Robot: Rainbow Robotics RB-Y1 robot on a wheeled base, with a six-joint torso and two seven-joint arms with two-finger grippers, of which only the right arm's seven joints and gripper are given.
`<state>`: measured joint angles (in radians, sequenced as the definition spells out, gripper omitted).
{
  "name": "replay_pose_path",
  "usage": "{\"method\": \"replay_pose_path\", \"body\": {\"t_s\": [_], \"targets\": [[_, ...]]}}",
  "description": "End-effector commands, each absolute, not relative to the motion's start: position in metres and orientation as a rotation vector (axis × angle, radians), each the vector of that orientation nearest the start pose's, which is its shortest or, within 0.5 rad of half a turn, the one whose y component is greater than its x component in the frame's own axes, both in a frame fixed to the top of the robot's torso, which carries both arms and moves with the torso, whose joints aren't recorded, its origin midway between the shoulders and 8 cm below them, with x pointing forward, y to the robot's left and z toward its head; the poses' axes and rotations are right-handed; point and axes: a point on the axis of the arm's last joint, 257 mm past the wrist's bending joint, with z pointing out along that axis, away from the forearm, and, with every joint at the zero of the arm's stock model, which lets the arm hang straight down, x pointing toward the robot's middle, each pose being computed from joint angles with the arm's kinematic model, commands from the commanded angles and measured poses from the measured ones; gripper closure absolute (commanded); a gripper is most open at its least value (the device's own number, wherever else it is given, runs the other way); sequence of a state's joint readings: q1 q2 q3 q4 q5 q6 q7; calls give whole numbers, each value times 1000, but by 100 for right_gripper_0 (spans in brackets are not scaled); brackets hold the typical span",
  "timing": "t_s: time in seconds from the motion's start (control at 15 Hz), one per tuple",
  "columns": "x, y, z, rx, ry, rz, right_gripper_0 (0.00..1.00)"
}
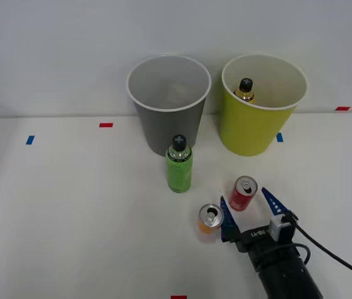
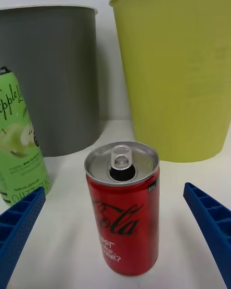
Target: Put cans in the gray bin, plastic bottles in the light green bin
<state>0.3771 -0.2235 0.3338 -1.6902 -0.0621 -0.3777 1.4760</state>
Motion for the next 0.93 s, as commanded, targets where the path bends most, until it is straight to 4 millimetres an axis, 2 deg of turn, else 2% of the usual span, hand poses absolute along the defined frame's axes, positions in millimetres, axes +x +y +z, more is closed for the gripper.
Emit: {"method": "replay_pose_path", "body": {"t_s": [0.07,0.47,0.73,0.93], "targets": [[418,-151,-262,-164,1493,249,0],[427,-148,-261,-202,1502,254,0],[423,-155,-272,-215,1530,254,0],[430,-148,-274,-206,1530,271,0]]}}
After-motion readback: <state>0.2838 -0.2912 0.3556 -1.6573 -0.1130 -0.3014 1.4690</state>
